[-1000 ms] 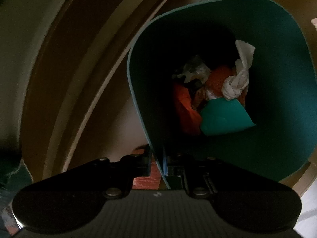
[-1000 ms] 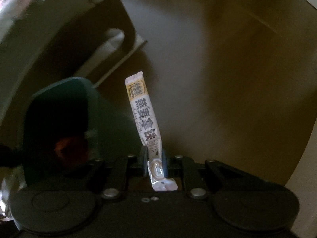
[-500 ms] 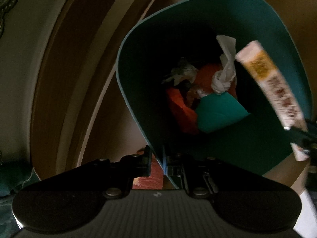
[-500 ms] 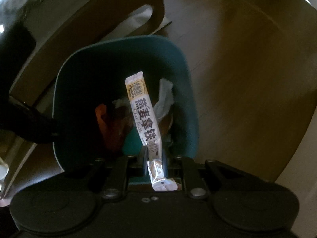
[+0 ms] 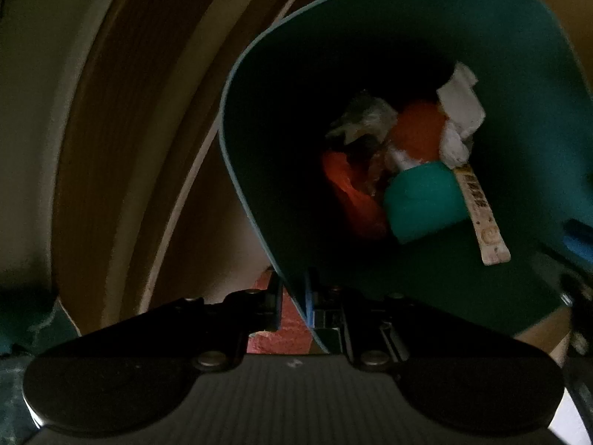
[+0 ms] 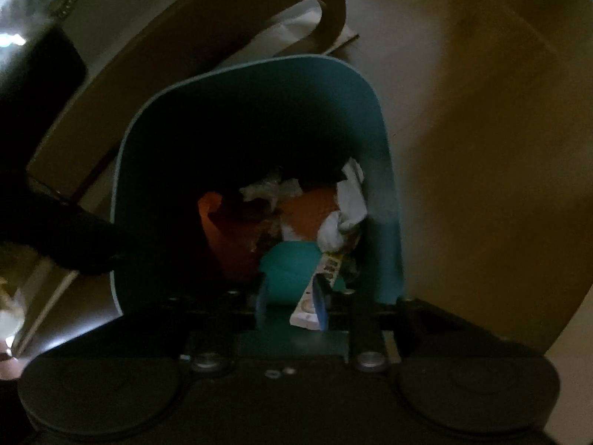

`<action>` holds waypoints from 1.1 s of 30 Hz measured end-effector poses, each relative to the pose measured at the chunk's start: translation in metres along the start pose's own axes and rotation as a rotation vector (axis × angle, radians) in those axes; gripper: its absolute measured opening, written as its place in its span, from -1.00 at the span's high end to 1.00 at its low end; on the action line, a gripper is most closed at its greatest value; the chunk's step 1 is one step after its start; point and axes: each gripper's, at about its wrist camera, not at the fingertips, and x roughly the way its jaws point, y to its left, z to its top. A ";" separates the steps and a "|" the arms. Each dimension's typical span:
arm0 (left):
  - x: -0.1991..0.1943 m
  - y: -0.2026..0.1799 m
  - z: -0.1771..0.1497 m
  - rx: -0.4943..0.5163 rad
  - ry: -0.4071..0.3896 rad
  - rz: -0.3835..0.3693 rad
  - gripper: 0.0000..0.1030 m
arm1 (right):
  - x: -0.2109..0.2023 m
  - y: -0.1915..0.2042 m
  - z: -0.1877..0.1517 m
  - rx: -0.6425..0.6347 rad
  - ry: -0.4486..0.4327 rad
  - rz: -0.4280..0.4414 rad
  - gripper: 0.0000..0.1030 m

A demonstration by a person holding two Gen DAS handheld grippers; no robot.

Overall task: Collect trash
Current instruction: 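Carry the white wrapper over the bin and open the right tool, then lower the teal bin to the floor and open the left tool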

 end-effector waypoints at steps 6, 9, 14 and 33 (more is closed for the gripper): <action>-0.004 0.017 -0.009 0.071 -0.070 -0.076 0.78 | -0.011 0.012 -0.009 0.047 -0.037 -0.015 0.43; -0.012 0.027 -0.018 0.124 -0.106 -0.126 0.78 | -0.020 0.017 -0.017 0.099 -0.051 -0.043 0.41; -0.034 0.022 -0.039 0.275 -0.197 -0.139 0.78 | -0.048 0.033 -0.035 0.205 -0.123 -0.086 0.32; -0.115 0.053 -0.143 0.340 -0.593 -0.191 0.77 | -0.121 0.079 -0.106 0.289 -0.462 -0.093 -0.49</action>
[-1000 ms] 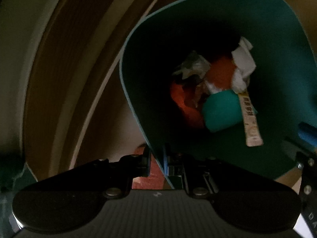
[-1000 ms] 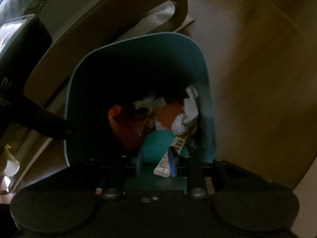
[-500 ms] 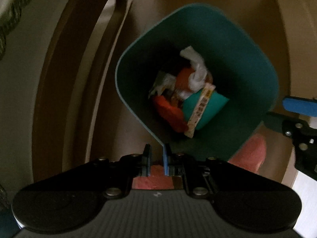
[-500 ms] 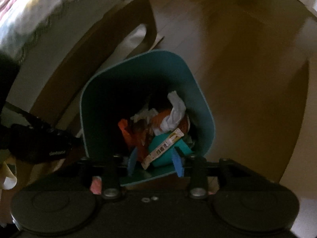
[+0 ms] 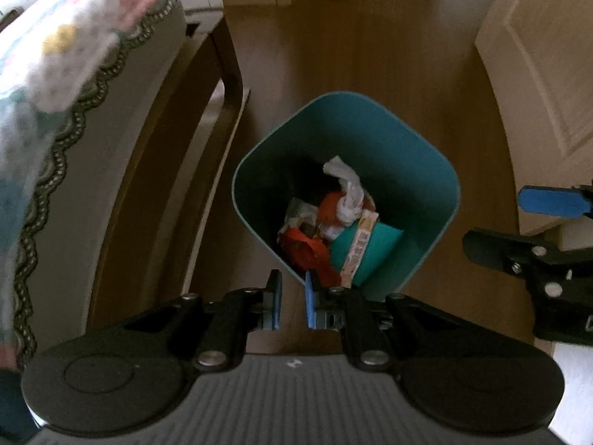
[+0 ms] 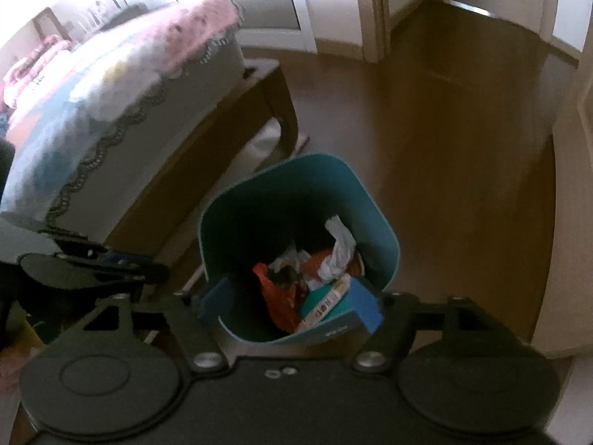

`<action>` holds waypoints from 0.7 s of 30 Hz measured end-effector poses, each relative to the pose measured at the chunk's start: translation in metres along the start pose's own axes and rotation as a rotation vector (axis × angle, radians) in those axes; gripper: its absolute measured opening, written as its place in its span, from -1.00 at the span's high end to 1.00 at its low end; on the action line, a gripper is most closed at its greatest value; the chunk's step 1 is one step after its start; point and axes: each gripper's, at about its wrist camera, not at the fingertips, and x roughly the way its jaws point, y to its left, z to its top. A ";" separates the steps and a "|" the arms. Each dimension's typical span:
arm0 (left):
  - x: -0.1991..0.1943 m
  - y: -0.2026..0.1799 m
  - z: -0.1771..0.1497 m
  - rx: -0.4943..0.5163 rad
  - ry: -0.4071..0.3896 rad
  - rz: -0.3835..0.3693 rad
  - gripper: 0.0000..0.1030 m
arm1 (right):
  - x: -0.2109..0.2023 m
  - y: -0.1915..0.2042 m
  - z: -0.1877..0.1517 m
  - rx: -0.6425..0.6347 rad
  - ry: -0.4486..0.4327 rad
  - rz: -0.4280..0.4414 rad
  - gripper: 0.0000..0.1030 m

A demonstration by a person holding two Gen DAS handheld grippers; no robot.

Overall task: Collect trash
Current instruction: 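Lower the teal bin to the floor and open the left tool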

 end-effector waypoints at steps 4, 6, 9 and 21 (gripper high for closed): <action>-0.014 -0.003 -0.014 -0.024 -0.046 -0.008 0.38 | -0.014 -0.001 -0.010 0.023 -0.061 0.012 -0.74; -0.020 -0.002 -0.019 -0.026 -0.076 -0.031 0.05 | -0.019 0.001 -0.016 0.024 -0.094 0.009 -0.81; -0.026 -0.002 -0.025 -0.007 -0.134 -0.062 -0.56 | -0.025 0.004 -0.025 0.033 -0.149 0.003 -0.96; -0.033 0.012 -0.040 0.011 -0.243 -0.121 -0.63 | -0.039 0.008 -0.048 0.153 -0.339 -0.078 -1.00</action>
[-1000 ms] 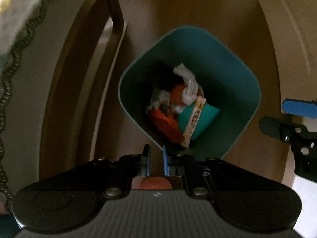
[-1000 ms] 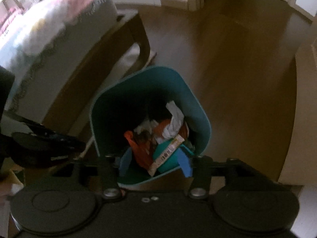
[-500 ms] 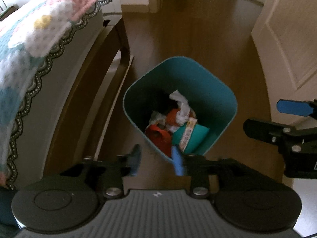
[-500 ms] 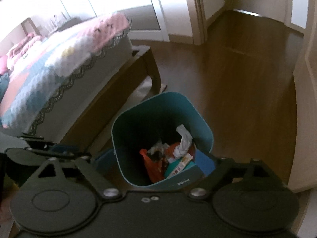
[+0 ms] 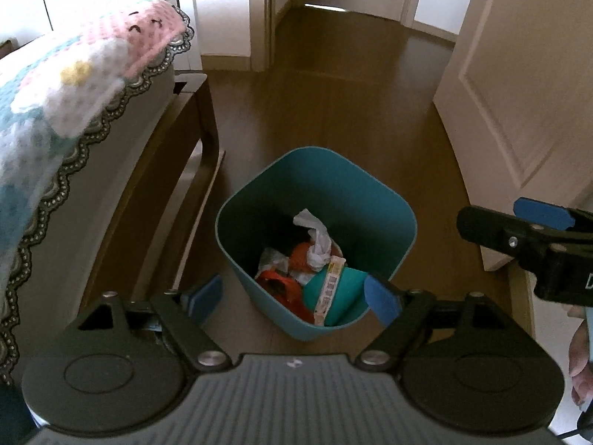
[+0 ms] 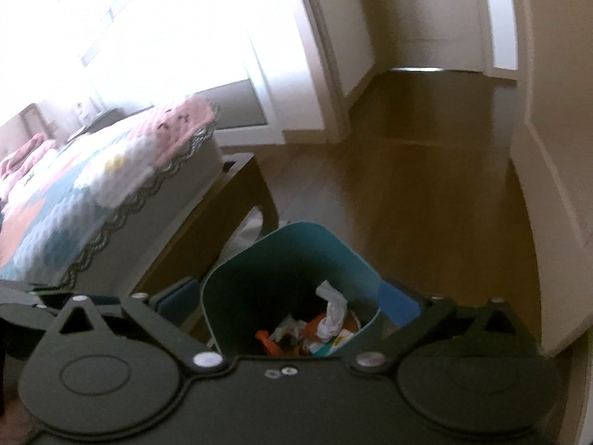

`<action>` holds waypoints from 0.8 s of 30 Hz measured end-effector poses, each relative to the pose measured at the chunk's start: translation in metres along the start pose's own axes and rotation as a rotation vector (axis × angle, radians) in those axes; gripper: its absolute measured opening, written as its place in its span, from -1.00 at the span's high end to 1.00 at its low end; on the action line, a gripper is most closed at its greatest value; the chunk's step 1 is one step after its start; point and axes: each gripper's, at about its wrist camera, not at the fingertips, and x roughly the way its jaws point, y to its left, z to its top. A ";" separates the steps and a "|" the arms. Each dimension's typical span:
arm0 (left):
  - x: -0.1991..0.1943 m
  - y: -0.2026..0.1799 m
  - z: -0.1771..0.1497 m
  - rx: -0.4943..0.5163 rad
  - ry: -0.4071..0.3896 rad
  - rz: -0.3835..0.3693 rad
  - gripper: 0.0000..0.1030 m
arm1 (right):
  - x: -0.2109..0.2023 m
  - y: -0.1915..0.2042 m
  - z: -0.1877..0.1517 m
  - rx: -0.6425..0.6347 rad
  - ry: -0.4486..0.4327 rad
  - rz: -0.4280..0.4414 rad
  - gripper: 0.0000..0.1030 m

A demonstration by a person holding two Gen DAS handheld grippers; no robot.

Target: Collect trash

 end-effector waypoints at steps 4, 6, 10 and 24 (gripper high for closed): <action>-0.008 0.004 0.000 -0.014 -0.002 -0.019 -0.63 | -0.011 0.004 0.000 -0.008 -0.013 -0.012 -1.00; -0.012 0.006 0.000 -0.022 0.003 -0.028 -0.63 | -0.016 0.007 0.001 -0.011 -0.012 -0.010 -1.00; -0.022 0.003 0.000 -0.018 0.004 -0.028 -0.63 | -0.027 0.013 0.002 -0.013 -0.009 -0.012 -1.00; -0.075 -0.010 0.009 0.006 0.023 -0.051 -0.63 | -0.068 0.026 0.023 0.004 -0.015 -0.042 -1.00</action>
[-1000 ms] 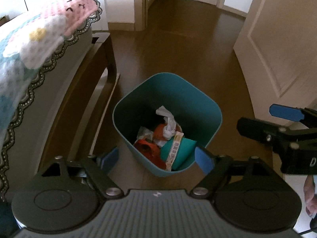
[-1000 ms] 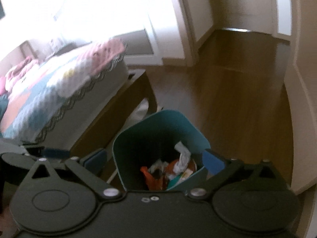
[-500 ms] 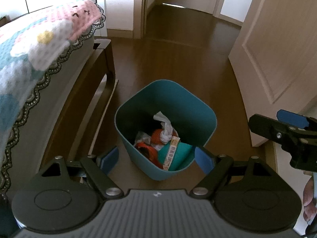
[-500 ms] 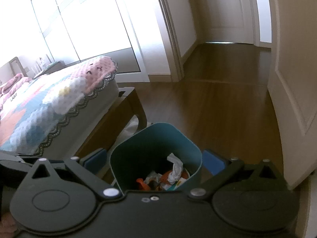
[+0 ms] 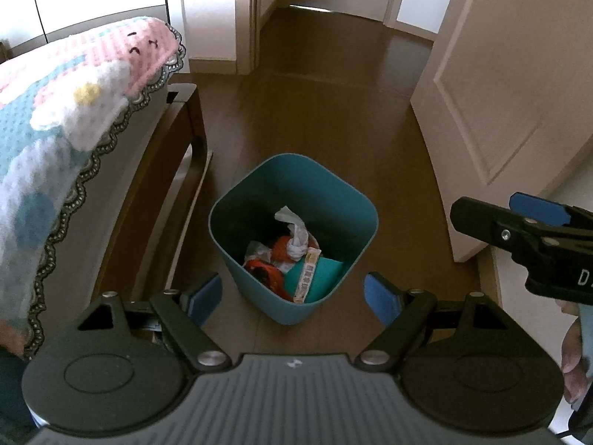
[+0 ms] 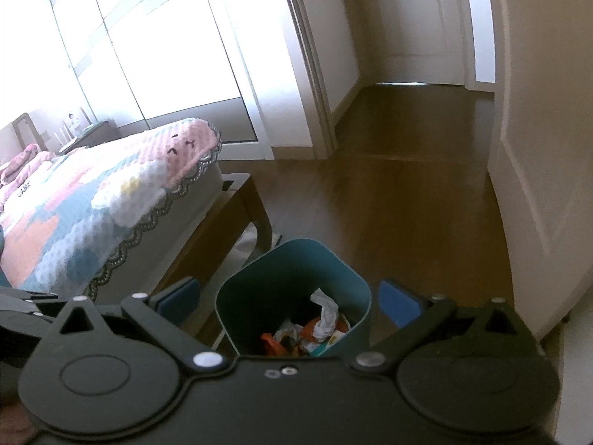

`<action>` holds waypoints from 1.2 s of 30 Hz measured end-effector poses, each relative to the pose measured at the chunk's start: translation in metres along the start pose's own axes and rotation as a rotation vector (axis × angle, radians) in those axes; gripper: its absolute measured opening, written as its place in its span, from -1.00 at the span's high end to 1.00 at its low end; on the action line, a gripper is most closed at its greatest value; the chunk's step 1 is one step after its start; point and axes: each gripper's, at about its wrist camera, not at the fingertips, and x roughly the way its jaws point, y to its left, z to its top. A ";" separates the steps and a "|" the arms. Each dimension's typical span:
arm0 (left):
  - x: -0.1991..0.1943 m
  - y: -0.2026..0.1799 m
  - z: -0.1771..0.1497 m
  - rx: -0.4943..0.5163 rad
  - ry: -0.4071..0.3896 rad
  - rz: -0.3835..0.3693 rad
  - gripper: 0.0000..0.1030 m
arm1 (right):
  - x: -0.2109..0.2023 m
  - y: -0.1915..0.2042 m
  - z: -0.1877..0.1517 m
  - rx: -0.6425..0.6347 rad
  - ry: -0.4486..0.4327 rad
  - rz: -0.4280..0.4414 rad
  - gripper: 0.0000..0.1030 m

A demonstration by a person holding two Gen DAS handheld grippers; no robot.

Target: Collect trash

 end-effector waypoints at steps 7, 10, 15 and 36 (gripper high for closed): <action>-0.024 -0.003 0.012 0.009 -0.020 0.003 -0.63 | -0.016 0.005 0.007 0.014 0.001 -0.016 -1.00; -0.033 -0.005 0.017 0.015 -0.024 0.005 -0.63 | -0.023 0.009 0.010 0.007 0.005 -0.020 -1.00; -0.047 -0.006 0.026 0.028 -0.024 -0.004 -0.63 | -0.034 0.015 0.018 0.002 0.008 -0.031 -1.00; -0.083 -0.011 0.044 0.053 0.030 -0.019 -0.63 | -0.066 0.026 0.051 -0.015 0.034 -0.049 -1.00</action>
